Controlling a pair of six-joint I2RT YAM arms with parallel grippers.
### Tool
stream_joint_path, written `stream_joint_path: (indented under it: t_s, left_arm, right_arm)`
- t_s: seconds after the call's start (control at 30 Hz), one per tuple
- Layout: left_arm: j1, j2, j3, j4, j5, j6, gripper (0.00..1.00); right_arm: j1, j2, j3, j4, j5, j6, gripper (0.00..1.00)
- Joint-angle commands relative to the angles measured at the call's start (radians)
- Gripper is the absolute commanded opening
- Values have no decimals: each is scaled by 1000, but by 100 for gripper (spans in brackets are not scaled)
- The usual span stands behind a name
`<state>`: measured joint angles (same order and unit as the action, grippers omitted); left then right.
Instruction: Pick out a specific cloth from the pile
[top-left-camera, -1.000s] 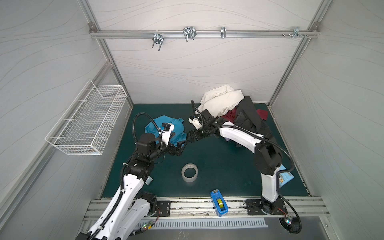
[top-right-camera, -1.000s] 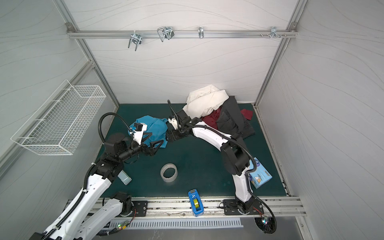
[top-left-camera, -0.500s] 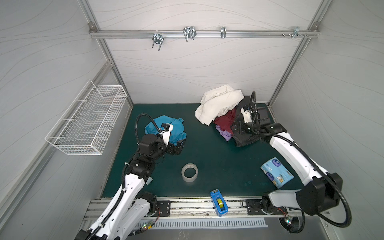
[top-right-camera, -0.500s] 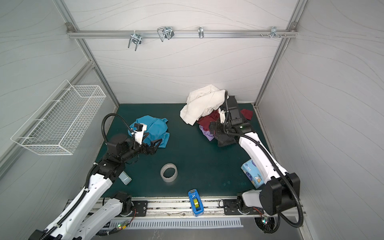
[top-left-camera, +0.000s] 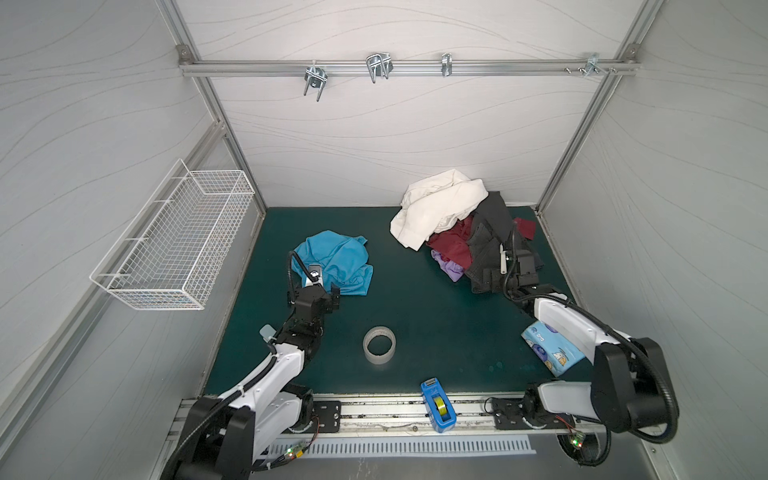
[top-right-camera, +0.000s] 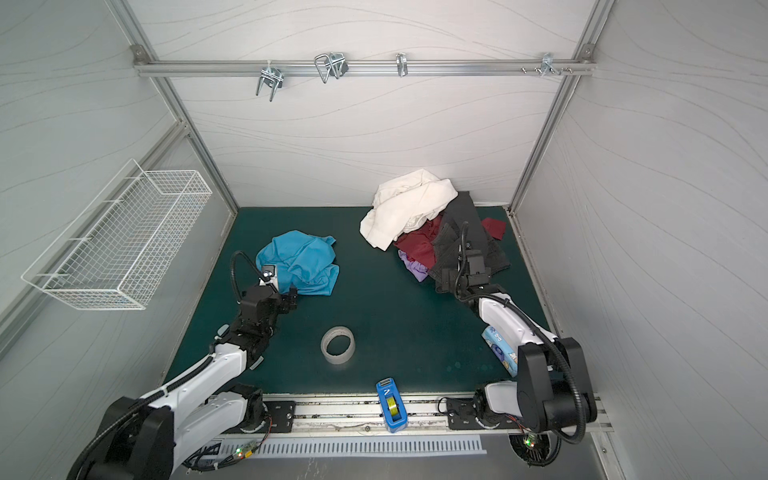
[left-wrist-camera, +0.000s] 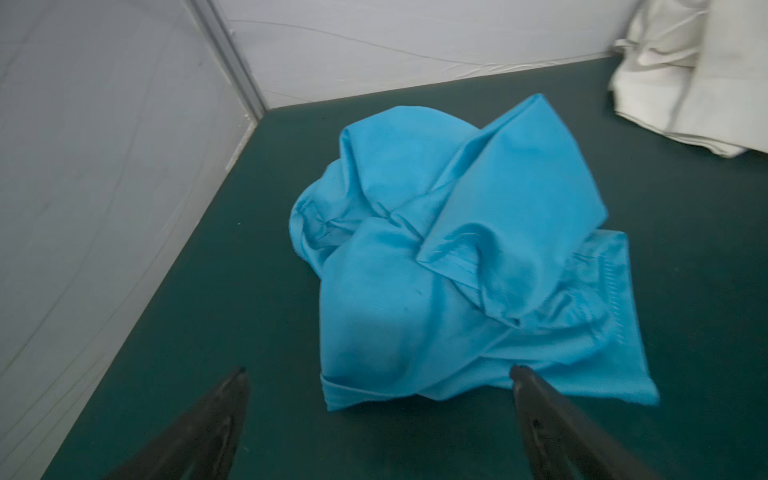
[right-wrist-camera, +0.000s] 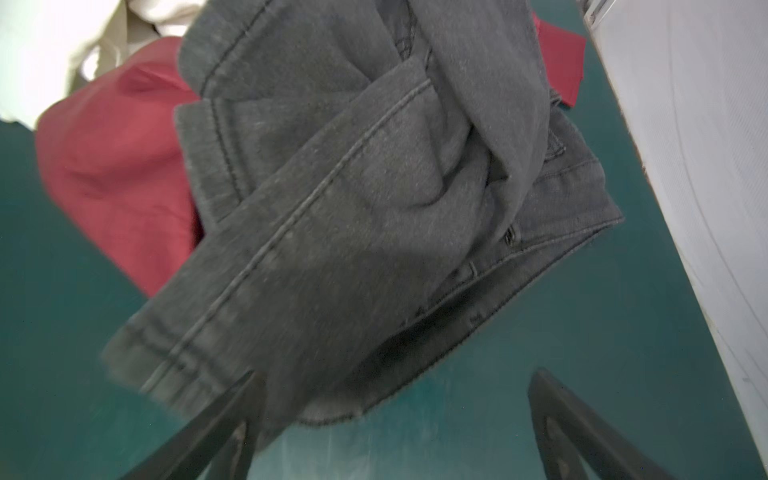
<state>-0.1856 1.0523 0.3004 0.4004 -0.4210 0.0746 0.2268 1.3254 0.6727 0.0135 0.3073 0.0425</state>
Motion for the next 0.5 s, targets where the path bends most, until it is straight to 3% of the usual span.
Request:
stream_joint_path:
  t_s: [0.0, 0.2, 0.3, 0.47]
  left_arm:
    - [42, 106, -13, 292, -70, -28, 99]
    - [65, 353, -60, 671, -73, -76, 99]
    - [69, 485, -61, 835, -43, -39, 99]
    - [67, 537, -59, 858, 13, -29, 99]
  right_arm:
    - [-4, 37, -56, 291, 53, -38, 99]
    - [-7, 87, -188, 592, 111, -45, 99]
    - [-15, 109, -239, 713, 119, -46, 99]
    - [-23, 160, -248, 764, 73, -52, 99]
